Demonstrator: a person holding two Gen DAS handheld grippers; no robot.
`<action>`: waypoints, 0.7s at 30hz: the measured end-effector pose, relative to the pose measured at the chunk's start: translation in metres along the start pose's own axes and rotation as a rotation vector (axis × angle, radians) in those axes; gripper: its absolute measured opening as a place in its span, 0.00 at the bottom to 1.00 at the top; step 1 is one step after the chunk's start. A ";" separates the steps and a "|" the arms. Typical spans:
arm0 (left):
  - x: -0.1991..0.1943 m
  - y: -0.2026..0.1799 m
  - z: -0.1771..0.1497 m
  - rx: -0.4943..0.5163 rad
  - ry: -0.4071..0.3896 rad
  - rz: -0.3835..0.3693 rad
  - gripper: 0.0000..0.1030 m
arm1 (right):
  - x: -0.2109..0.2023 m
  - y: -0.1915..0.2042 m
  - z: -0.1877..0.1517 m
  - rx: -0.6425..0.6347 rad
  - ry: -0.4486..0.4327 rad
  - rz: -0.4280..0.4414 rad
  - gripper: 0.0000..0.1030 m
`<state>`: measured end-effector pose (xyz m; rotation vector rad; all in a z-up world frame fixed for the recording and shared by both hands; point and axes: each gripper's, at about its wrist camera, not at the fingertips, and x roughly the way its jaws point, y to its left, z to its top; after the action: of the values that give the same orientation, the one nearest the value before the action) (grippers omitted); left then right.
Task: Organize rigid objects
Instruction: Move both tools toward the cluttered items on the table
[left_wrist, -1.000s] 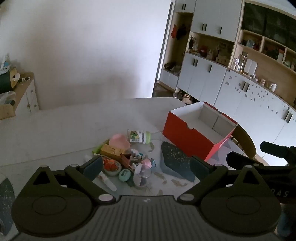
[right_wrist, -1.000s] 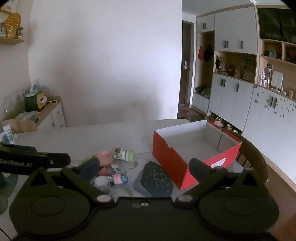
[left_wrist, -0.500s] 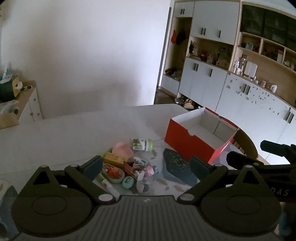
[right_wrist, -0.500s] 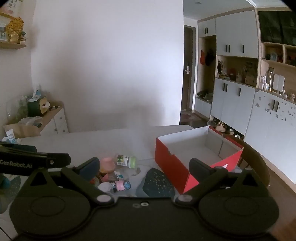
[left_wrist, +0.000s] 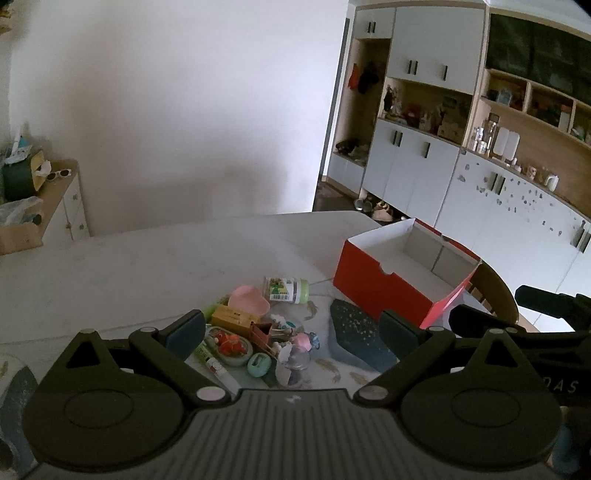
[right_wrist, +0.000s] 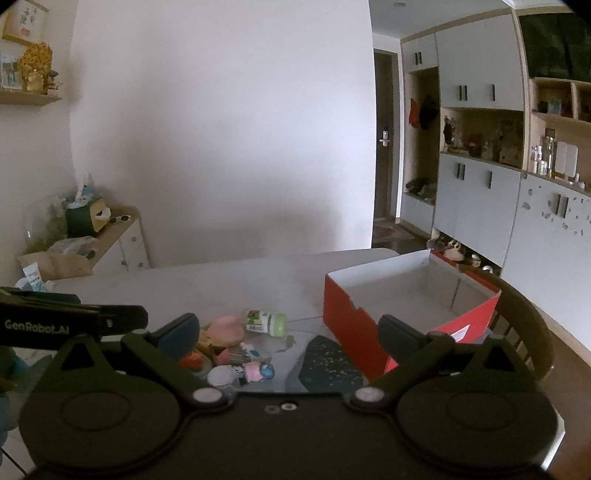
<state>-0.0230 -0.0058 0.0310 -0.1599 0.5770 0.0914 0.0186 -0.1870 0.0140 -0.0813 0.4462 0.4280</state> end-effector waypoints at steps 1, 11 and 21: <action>0.000 0.001 0.000 -0.003 0.002 0.000 0.98 | 0.000 0.000 0.000 -0.004 -0.001 0.002 1.00; 0.015 0.013 -0.001 -0.053 0.031 -0.008 0.98 | 0.005 0.016 0.002 -0.062 -0.003 0.036 1.00; 0.023 0.020 0.000 -0.050 0.032 0.006 0.98 | 0.016 0.016 0.002 -0.064 0.010 0.049 1.00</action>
<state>-0.0063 0.0150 0.0153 -0.2086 0.6077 0.1090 0.0255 -0.1659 0.0093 -0.1344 0.4451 0.4899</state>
